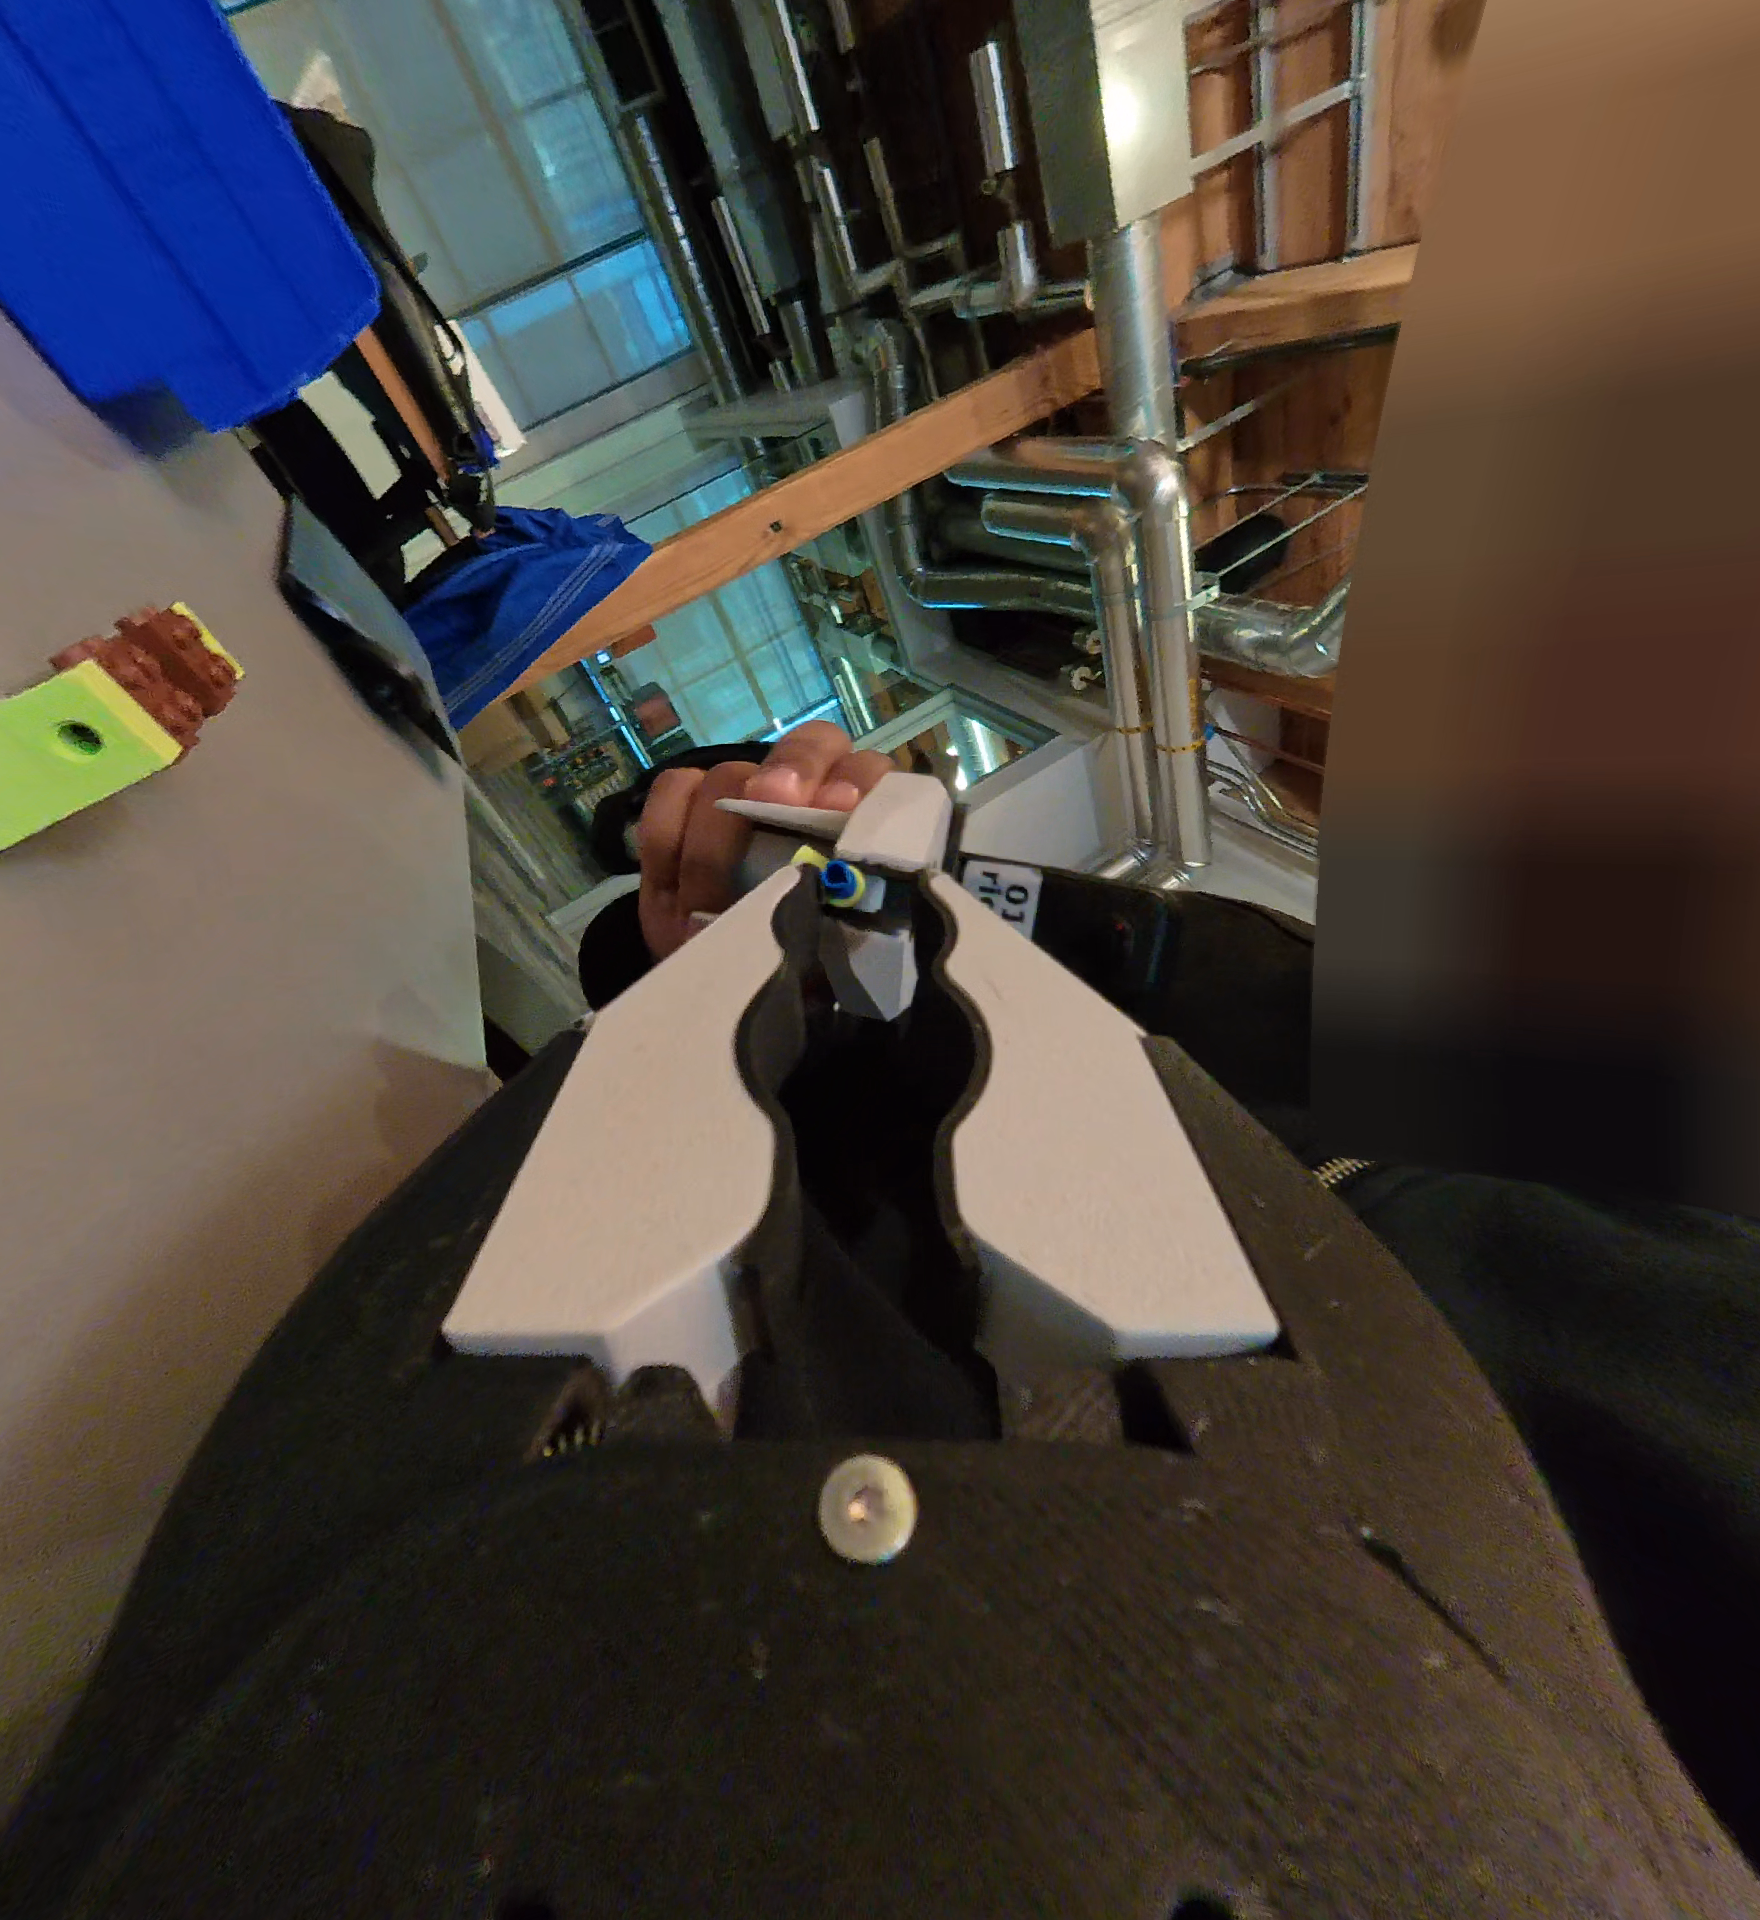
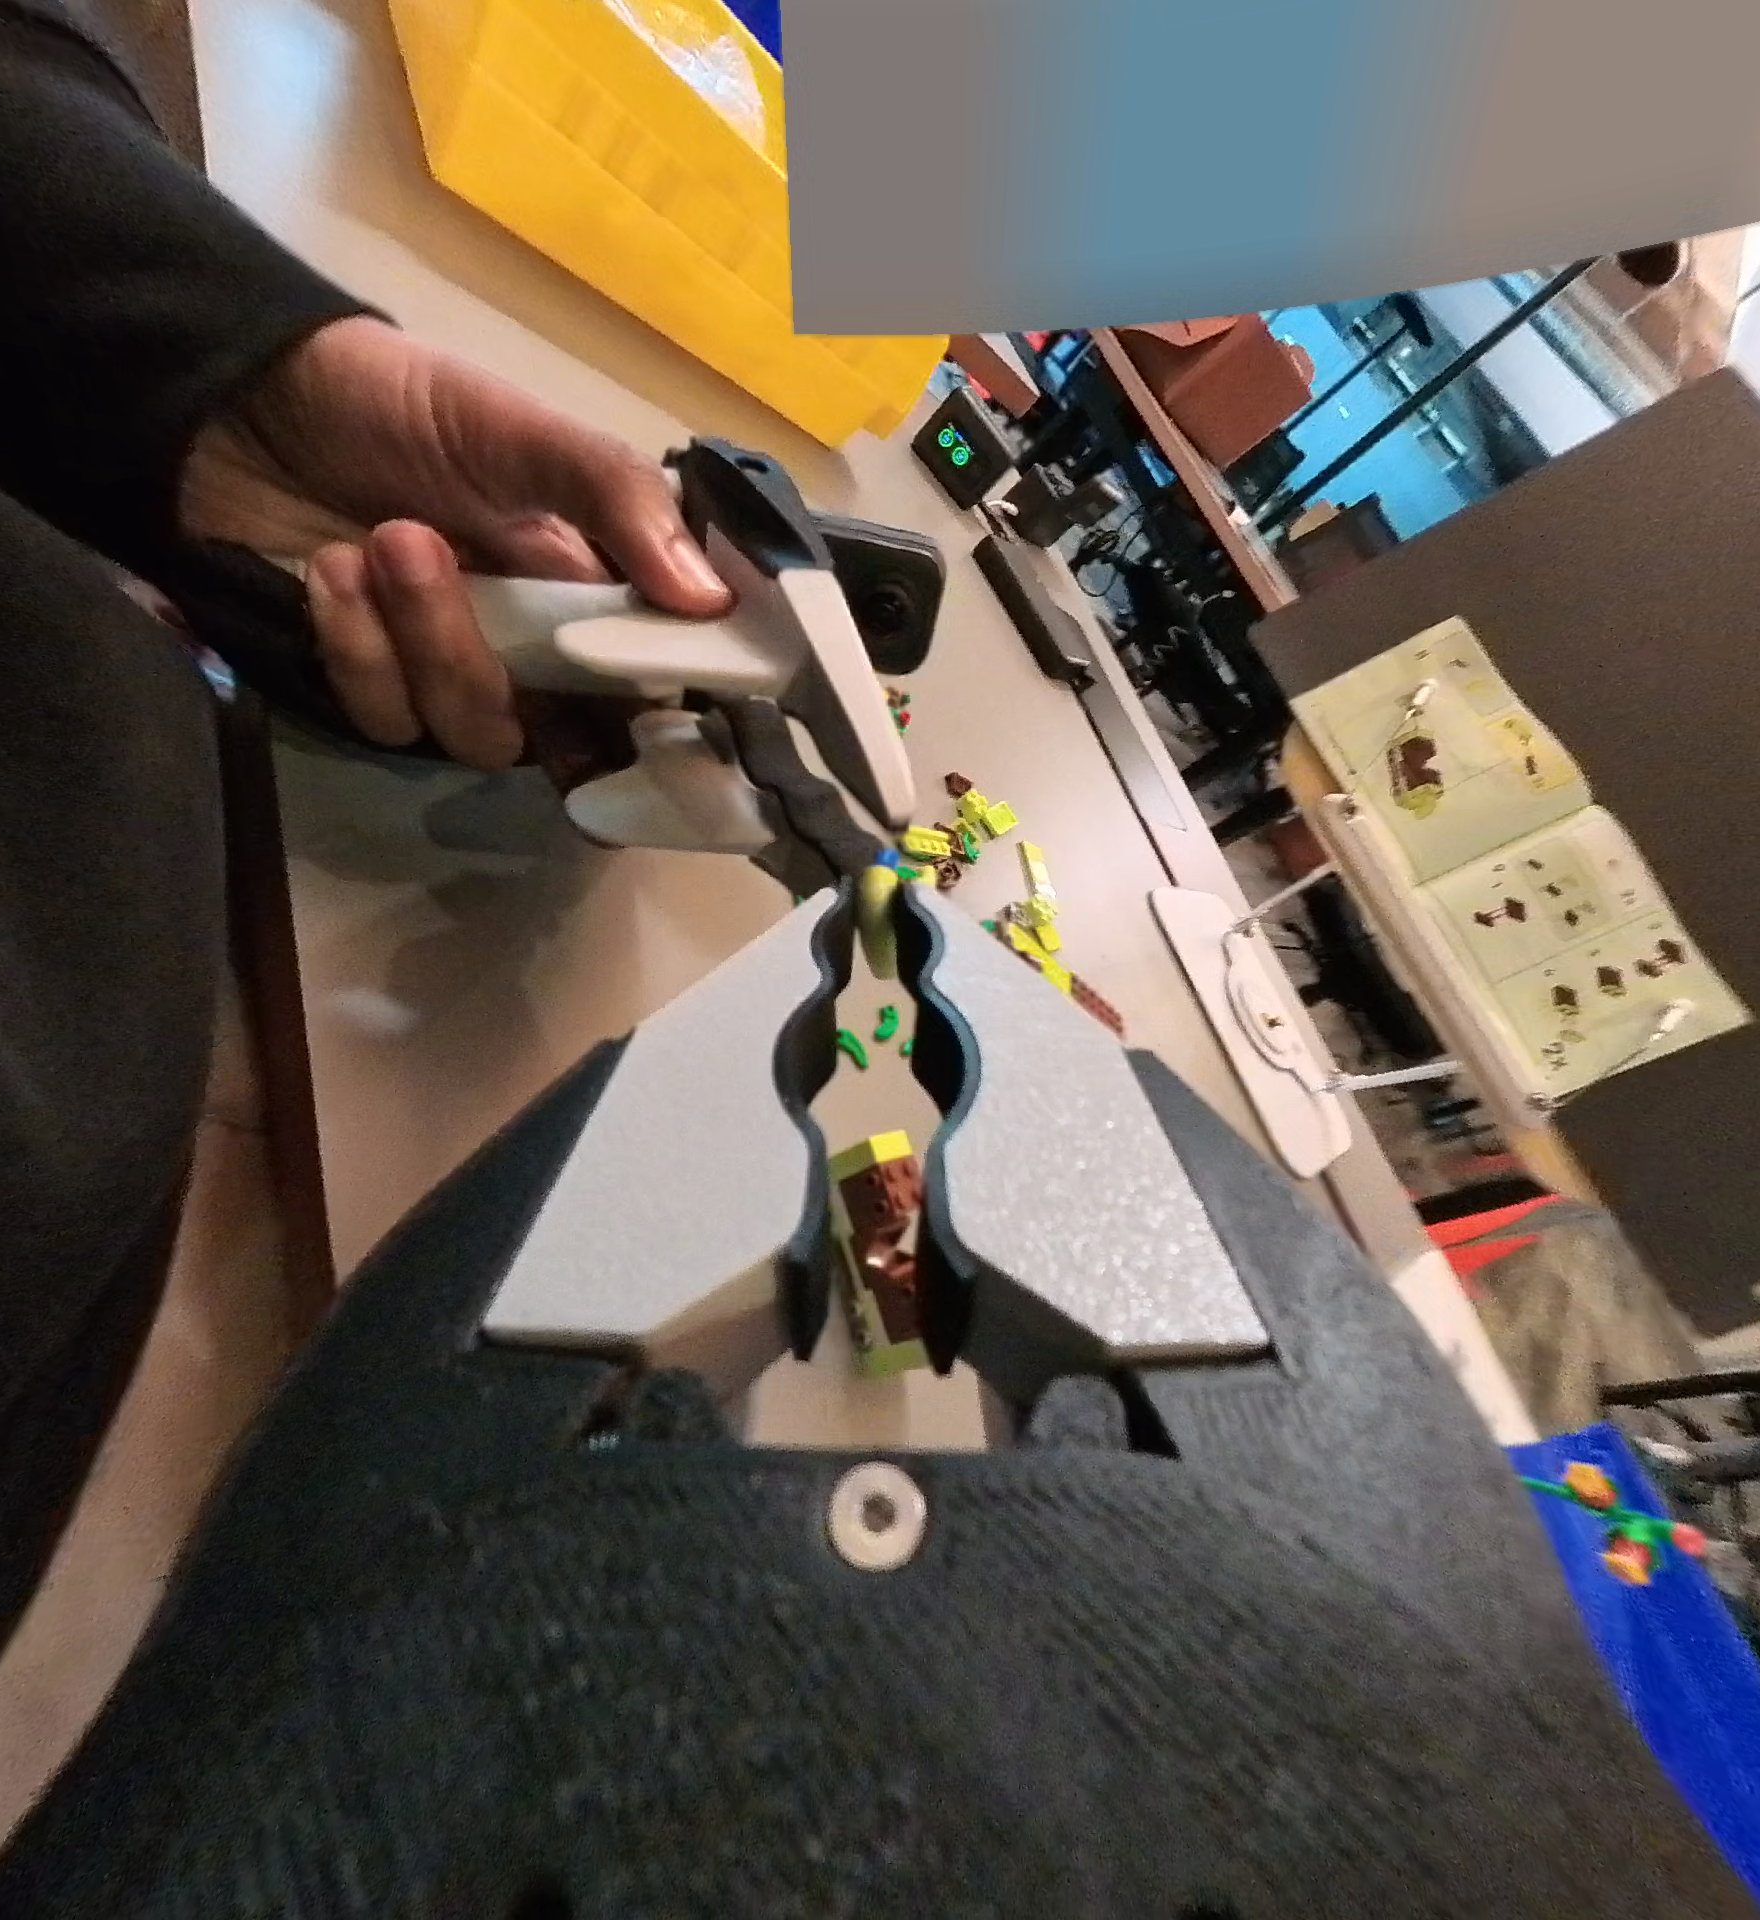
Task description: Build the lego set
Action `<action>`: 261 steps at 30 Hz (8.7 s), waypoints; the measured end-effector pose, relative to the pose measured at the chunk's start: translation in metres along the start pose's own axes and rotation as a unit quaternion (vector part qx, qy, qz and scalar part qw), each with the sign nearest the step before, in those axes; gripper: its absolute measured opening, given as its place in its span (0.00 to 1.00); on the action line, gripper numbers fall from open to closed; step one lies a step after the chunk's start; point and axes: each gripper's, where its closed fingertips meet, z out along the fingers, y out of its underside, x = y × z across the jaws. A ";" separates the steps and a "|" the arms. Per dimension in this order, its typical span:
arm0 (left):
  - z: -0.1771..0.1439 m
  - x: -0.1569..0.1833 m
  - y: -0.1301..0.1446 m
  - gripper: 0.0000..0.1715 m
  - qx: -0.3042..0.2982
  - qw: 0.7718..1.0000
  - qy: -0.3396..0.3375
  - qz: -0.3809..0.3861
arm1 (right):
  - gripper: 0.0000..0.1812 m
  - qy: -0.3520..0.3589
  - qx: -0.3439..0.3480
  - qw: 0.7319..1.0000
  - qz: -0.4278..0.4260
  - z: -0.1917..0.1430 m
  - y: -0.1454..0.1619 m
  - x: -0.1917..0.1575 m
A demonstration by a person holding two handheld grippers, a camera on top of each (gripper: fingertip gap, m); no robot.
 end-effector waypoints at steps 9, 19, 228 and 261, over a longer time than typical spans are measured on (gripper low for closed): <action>0.002 0.005 0.006 0.16 -0.025 0.999 -0.005 0.046 | 0.03 -0.107 0.161 0.902 0.385 -0.012 -0.018 0.021; 0.006 0.005 0.012 0.14 -0.051 0.992 -0.036 0.113 | 0.02 -0.189 0.345 0.688 0.609 -0.040 -0.020 0.049; 0.046 -0.110 -0.008 0.10 -0.311 0.825 -0.244 0.403 | 0.03 -0.136 0.037 0.892 0.430 -0.066 0.104 0.034; 0.038 -0.126 0.027 0.10 -0.417 0.777 -0.255 0.397 | 0.03 -0.246 -0.047 0.896 0.367 -0.056 0.113 -0.001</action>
